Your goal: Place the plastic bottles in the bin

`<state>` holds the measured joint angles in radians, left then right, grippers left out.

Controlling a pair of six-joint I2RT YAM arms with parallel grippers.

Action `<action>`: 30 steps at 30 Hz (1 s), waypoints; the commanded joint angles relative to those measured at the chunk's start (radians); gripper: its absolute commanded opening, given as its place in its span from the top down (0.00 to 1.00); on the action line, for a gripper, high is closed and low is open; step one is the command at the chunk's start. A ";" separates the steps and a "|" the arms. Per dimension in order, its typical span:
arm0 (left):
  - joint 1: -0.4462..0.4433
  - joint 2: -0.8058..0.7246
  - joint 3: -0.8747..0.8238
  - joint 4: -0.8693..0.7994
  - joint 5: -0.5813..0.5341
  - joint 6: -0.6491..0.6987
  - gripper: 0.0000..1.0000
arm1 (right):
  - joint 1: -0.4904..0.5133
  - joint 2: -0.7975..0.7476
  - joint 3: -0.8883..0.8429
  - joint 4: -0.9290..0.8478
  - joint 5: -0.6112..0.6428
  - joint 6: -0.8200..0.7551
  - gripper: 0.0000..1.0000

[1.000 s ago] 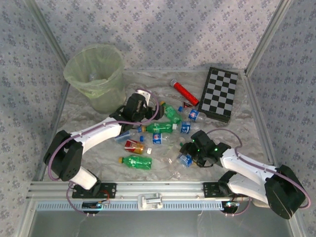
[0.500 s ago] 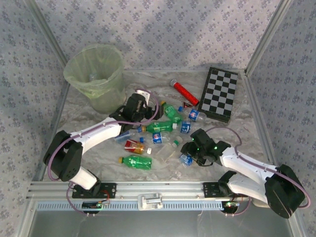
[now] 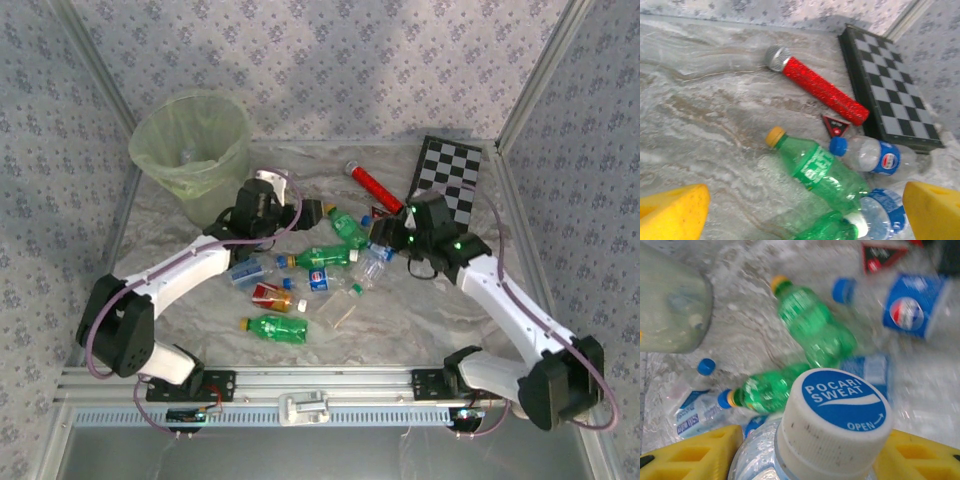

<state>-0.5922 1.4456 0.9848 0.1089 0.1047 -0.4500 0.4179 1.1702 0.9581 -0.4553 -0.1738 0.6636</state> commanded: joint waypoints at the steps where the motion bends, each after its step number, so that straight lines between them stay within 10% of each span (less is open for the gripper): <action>1: 0.006 -0.051 -0.021 0.090 0.169 -0.014 0.01 | -0.006 0.097 0.120 0.033 -0.018 -0.151 0.45; 13: 0.009 -0.030 -0.029 0.153 0.462 -0.002 0.00 | -0.013 0.285 0.226 0.330 -0.178 -0.094 0.46; 30: -0.061 0.134 0.132 0.031 0.566 0.068 0.09 | 0.036 0.312 0.268 0.355 -0.277 -0.119 0.46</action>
<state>-0.6518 1.5719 1.0836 0.1673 0.6415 -0.4084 0.4526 1.4761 1.2018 -0.1196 -0.4263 0.5663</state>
